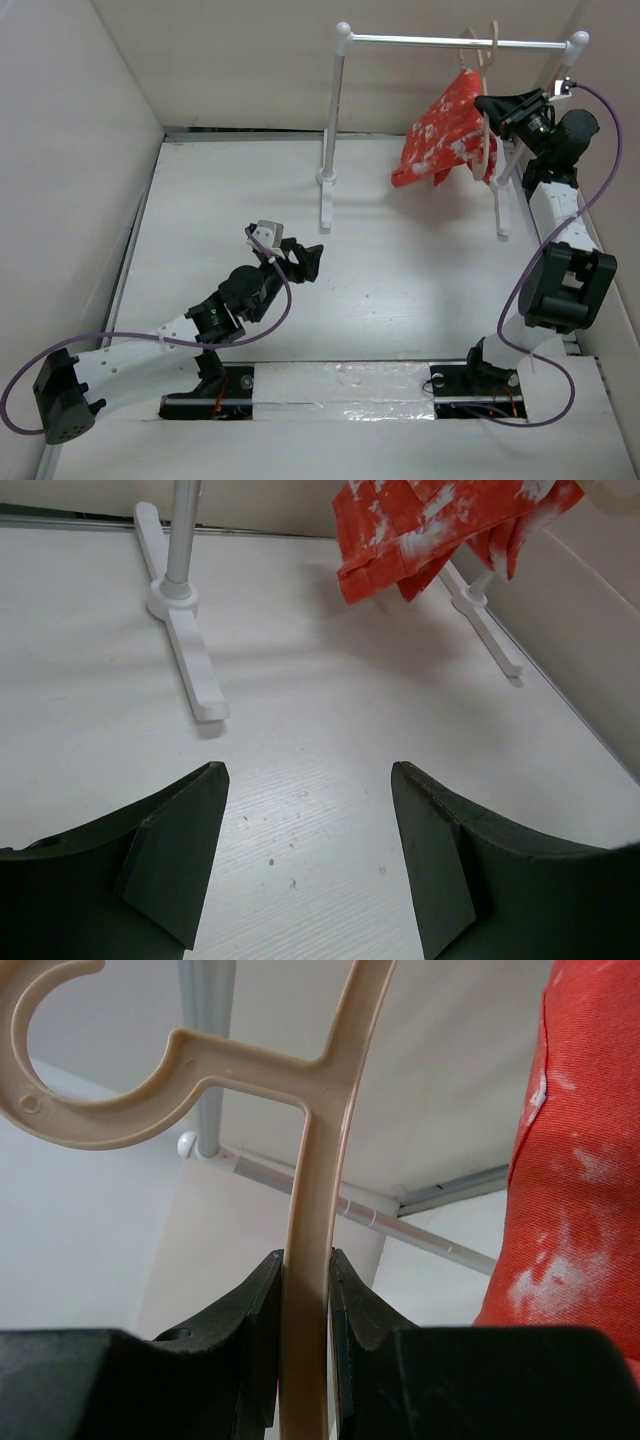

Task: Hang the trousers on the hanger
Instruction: Place the hanger at the clothesline, then reset both arms

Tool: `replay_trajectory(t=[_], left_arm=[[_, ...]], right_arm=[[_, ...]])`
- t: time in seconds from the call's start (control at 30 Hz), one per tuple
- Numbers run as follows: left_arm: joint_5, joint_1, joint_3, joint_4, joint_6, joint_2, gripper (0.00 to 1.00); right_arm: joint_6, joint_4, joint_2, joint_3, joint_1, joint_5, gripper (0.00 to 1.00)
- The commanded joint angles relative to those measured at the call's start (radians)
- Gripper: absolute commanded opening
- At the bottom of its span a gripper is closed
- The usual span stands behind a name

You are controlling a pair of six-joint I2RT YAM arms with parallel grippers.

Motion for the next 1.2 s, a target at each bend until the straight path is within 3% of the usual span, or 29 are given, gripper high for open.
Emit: replay_trajectory(t=[0.0,0.57,0.6,0.63,0.7,0.73,0.87,1.07,1.17], left_arm=[[-0.009,-0.001,0.026,0.040,0.013,0.014,0.63],[-0.053,-0.001,0.026,0.026,0.014,0.002,0.62],[-0.053,-0.001,0.024,0.030,0.013,0.002,0.62],[-0.053,-0.001,0.021,0.033,0.013,0.003,0.63],[-0.073,-0.001,0.026,0.018,0.005,0.014,0.63],[-0.082,-0.001,0.036,0.008,-0.001,0.018,0.63],[-0.102,-0.001,0.041,0.001,-0.014,0.038,0.65],[-0.116,-0.001,0.029,0.012,-0.018,0.032,0.69],[-0.128,-0.001,0.026,0.014,-0.026,0.037,0.70]], right_arm=[[0.018,0.220,0.016,0.138,-0.023,0.013,0.00],[-0.052,0.153,0.116,0.106,-0.014,0.021,0.02],[-0.071,0.151,0.106,0.090,-0.014,0.021,0.09],[-0.091,0.140,0.094,0.075,-0.023,0.021,0.31],[-0.171,0.061,0.048,0.037,-0.035,0.040,0.51],[-0.205,0.030,0.028,0.026,-0.045,0.048,1.00],[-0.350,-0.106,-0.078,-0.028,-0.065,0.082,1.00],[-0.413,-0.110,-0.375,-0.264,-0.065,0.183,1.00],[-0.439,-0.087,-0.554,-0.418,-0.014,0.162,1.00]])
